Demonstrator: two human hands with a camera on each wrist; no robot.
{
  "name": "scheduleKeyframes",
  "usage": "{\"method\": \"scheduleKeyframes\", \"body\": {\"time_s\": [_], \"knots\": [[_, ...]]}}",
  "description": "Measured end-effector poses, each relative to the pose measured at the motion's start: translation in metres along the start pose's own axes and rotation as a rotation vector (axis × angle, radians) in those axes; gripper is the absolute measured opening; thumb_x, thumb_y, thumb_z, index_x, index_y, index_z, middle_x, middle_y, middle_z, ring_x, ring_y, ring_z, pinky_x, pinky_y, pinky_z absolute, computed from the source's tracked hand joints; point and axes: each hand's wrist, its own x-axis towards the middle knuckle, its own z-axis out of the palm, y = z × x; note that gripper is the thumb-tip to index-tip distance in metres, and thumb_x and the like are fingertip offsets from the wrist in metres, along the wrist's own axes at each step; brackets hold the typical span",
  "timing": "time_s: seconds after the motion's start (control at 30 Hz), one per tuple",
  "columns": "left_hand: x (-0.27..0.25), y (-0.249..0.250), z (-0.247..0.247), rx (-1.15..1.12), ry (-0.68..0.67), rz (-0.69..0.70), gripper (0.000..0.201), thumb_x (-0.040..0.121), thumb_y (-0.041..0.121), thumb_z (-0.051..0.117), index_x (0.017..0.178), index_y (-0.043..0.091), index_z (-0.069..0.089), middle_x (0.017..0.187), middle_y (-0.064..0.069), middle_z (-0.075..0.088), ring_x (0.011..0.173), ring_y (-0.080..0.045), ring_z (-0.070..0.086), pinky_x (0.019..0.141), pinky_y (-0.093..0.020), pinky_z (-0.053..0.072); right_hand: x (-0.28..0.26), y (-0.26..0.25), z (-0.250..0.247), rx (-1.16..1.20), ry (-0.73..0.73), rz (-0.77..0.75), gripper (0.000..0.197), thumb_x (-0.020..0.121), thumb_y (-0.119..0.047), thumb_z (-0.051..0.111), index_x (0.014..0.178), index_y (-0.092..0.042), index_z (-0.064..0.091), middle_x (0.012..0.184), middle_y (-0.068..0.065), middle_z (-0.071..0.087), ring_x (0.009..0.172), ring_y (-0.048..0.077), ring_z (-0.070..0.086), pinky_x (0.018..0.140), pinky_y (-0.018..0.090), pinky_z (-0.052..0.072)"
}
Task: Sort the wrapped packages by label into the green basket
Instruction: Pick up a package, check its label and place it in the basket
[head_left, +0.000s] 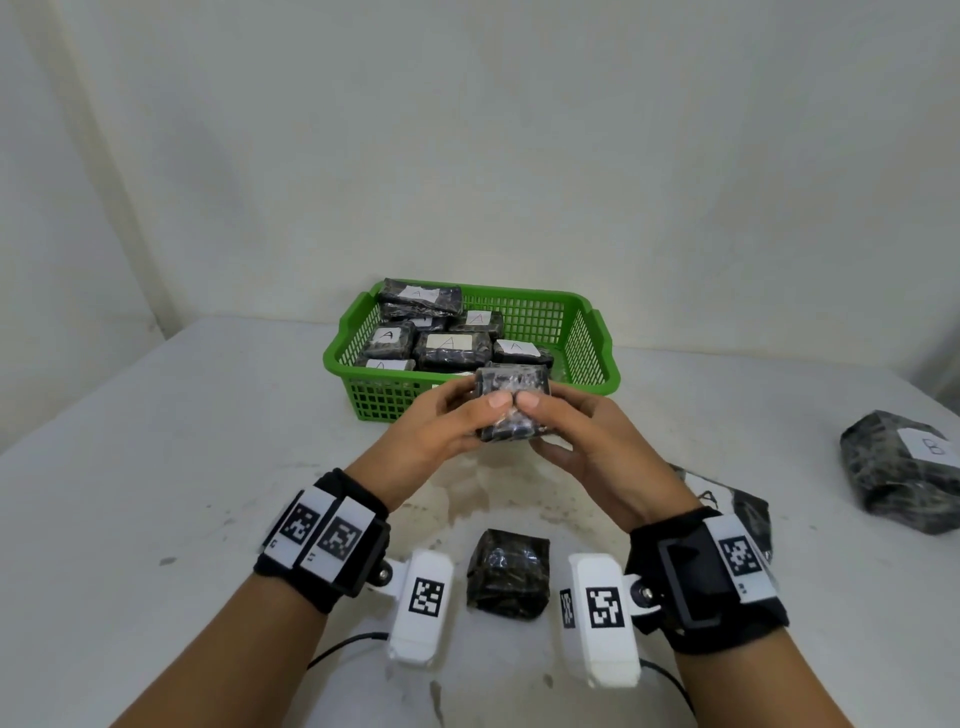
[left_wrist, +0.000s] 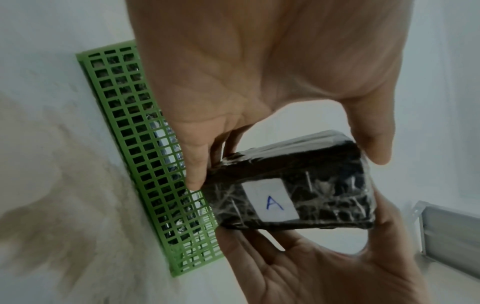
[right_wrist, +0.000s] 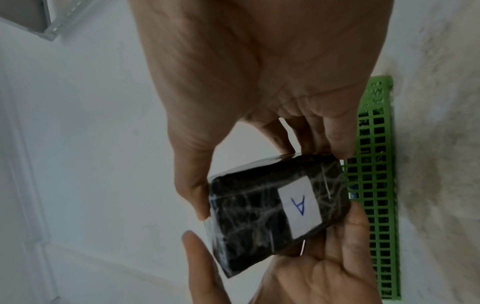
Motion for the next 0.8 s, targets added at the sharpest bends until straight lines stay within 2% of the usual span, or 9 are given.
{"method": "scheduleKeyframes", "body": {"time_s": [0.07,0.13,0.17,0.3,0.37,0.47,0.57,0.67,0.8], "knots": [[0.002,0.000,0.001,0.020,0.032,-0.009,0.080,0.067,0.050,0.073,0.133,0.007,0.059,0.129,-0.010,0.068,0.118,-0.022,0.067,0.093,-0.033,0.055,0.002,0.002,-0.004,-0.024,0.023,0.015,0.038,0.071,-0.045,0.087,0.101,-0.023,0.081,0.105,-0.002,0.076,0.106,0.010,0.069,0.106,0.035,0.049],[0.003,0.001,0.002,0.057,0.072,-0.006,0.077,0.066,0.055,0.071,0.128,0.009,0.064,0.123,-0.009,0.071,0.114,-0.022,0.069,0.089,-0.032,0.055,0.004,0.006,-0.005,-0.053,0.041,0.030,0.073,0.064,-0.055,0.085,0.126,-0.019,0.071,0.121,0.000,0.074,0.119,0.016,0.069,0.108,0.037,0.051],[0.002,0.002,0.002,0.072,0.081,-0.009,0.075,0.067,0.058,0.070,0.124,0.011,0.067,0.119,-0.009,0.073,0.112,-0.023,0.070,0.089,-0.033,0.055,0.005,0.007,-0.006,-0.061,0.040,0.022,0.082,0.063,-0.056,0.084,0.135,-0.021,0.065,0.128,0.001,0.072,0.122,0.018,0.068,0.107,0.038,0.052],[-0.001,0.011,0.001,0.127,0.088,-0.066,0.065,0.079,0.071,0.064,0.113,0.017,0.075,0.107,-0.005,0.078,0.101,-0.020,0.074,0.084,-0.030,0.056,0.003,0.003,-0.005,-0.099,-0.012,-0.097,0.075,0.067,-0.035,0.091,0.136,-0.041,0.061,0.140,0.002,0.062,0.125,0.024,0.067,0.103,0.044,0.055],[-0.002,0.013,0.001,0.153,0.085,-0.104,0.071,0.077,0.076,0.052,0.113,0.019,0.075,0.106,-0.003,0.078,0.100,-0.018,0.074,0.082,-0.030,0.058,0.003,0.005,-0.002,-0.134,0.040,-0.141,0.070,0.068,-0.024,0.097,0.129,-0.037,0.066,0.133,0.006,0.067,0.120,0.027,0.070,0.101,0.048,0.057],[-0.001,0.013,0.002,0.145,0.108,-0.122,0.082,0.076,0.081,0.033,0.114,0.021,0.074,0.107,-0.002,0.078,0.098,-0.013,0.074,0.081,-0.032,0.059,0.005,0.006,0.000,0.002,0.167,-0.113,0.053,0.075,-0.028,0.086,0.124,-0.020,0.068,0.122,0.011,0.075,0.108,0.031,0.075,0.095,0.051,0.061],[0.001,0.010,0.002,0.123,0.142,-0.125,0.061,0.088,0.062,0.049,0.121,0.015,0.069,0.113,-0.006,0.075,0.097,-0.015,0.072,0.075,-0.029,0.057,0.005,0.004,-0.007,0.137,0.202,-0.041,0.044,0.089,-0.022,0.076,0.129,-0.008,0.066,0.118,0.016,0.077,0.104,0.040,0.075,0.091,0.045,0.063],[0.004,0.004,0.001,0.056,0.212,-0.119,0.042,0.093,0.031,0.066,0.126,0.006,0.062,0.121,-0.014,0.071,0.108,-0.027,0.071,0.087,-0.041,0.059,0.006,0.004,-0.010,0.193,0.201,0.009,0.044,0.092,-0.023,0.074,0.130,-0.004,0.065,0.118,0.016,0.077,0.101,0.039,0.076,0.088,0.042,0.064],[0.007,-0.002,-0.005,0.101,0.254,-0.082,0.044,0.089,0.035,0.071,0.124,0.009,0.064,0.116,-0.009,0.074,0.104,-0.023,0.073,0.088,-0.047,0.061,0.008,0.006,-0.014,0.129,0.297,0.000,0.046,0.091,-0.022,0.077,0.131,-0.008,0.060,0.114,0.018,0.077,0.098,0.038,0.077,0.087,0.048,0.064]]}}
